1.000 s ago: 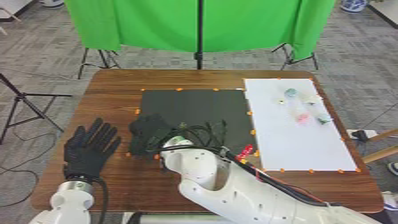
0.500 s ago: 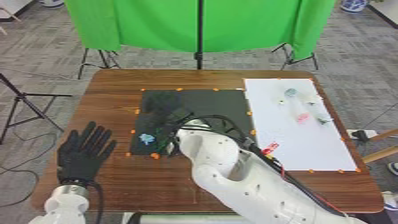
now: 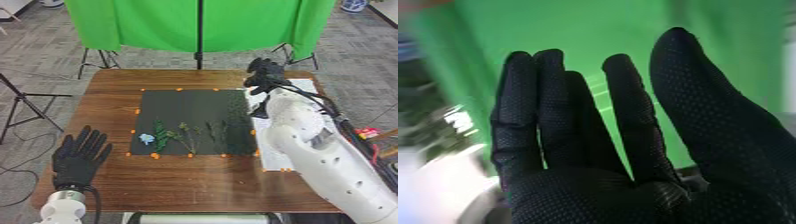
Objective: Arrange flowers
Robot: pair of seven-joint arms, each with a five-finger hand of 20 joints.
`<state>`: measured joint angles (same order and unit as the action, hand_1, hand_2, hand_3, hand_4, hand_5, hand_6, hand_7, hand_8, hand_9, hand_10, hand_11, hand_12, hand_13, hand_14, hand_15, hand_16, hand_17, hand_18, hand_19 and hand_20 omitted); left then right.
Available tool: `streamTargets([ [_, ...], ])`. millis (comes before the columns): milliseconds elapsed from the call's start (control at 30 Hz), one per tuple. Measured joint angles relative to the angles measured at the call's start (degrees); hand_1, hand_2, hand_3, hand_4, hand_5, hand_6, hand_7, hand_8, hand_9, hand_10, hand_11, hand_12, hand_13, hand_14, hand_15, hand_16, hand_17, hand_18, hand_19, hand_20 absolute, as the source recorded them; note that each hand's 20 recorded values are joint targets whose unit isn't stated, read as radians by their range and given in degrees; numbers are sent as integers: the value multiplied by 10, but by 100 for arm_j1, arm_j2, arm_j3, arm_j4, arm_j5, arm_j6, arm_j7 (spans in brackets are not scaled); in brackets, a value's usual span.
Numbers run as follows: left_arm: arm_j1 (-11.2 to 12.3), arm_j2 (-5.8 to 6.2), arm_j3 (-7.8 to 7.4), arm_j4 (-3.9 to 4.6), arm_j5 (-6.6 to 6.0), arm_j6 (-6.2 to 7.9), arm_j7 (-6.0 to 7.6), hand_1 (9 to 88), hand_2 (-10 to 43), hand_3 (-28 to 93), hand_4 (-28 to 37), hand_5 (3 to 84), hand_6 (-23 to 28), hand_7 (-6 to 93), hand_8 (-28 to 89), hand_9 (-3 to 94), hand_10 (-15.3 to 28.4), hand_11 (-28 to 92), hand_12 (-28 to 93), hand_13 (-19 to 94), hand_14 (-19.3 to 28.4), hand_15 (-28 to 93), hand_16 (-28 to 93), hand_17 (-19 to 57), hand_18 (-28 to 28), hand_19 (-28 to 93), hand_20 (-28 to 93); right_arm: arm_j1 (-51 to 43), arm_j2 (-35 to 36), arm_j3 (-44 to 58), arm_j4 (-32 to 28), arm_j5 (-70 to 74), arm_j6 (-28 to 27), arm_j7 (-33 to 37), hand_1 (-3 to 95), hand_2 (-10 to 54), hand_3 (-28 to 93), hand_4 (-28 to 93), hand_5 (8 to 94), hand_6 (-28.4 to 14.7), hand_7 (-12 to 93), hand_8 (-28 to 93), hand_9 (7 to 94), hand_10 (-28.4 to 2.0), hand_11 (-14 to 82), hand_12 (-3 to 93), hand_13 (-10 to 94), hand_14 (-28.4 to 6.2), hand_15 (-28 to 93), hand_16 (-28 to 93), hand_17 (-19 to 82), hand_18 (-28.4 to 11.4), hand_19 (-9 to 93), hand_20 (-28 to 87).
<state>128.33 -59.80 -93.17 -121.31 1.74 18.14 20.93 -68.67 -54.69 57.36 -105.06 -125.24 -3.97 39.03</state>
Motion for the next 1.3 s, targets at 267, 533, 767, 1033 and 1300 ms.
streamTargets([
  [267, 27, -9, -34, -11, -4, -7, 52, 278, 155, 746, -283, 418, 64, 181, -118, 357, 142, 245, 93, 276, 132, 369, -65, -43, 122, 297, 132, -722, 757, 1040, 77, 192, -96, 515, 486, -95, 808, -258, 482, -74, 203, -99, 416, -222, 139, 177, 340, -199, 477, 118, 199, -237, 672, 267],
  [533, 78, -12, -39, -38, -9, -13, 89, 278, 155, 746, -283, 417, 64, 182, -119, 357, 142, 247, 93, 276, 132, 370, -65, -42, 121, 298, 131, -919, 875, 1190, 382, 359, -401, 698, 501, -95, 815, -270, 488, -70, 207, -102, 424, -216, 143, 175, 351, -195, 476, 119, 204, -238, 681, 269],
  [767, 87, -14, -43, -40, -13, -12, 88, 277, 156, 746, -283, 418, 64, 183, -120, 358, 142, 247, 92, 276, 131, 370, -66, -41, 121, 297, 130, -1059, 855, 1186, 324, 463, -598, 786, 503, -95, 812, -271, 493, -68, 208, -102, 436, -214, 145, 174, 372, -189, 483, 123, 217, -238, 705, 280],
  [1033, 90, -16, -61, -40, -16, -13, 69, 278, 157, 746, -283, 419, 64, 184, -120, 358, 142, 248, 92, 276, 132, 371, -66, -42, 121, 298, 130, -1213, 817, 1174, 278, 618, -944, 788, 541, -95, 803, -273, 514, -53, 214, -106, 476, -199, 152, 173, 422, -171, 490, 133, 238, -235, 731, 299],
  [1300, 90, -22, -77, -39, -49, -13, 37, 277, 157, 747, -283, 420, 65, 184, -121, 358, 142, 248, 92, 276, 132, 372, -66, -43, 122, 301, 130, -1256, 673, 1124, 428, 875, -952, 848, 648, -95, 710, -281, 582, -26, 214, -107, 607, -157, 185, 222, 550, -87, 393, 335, 312, -191, 702, 306],
])
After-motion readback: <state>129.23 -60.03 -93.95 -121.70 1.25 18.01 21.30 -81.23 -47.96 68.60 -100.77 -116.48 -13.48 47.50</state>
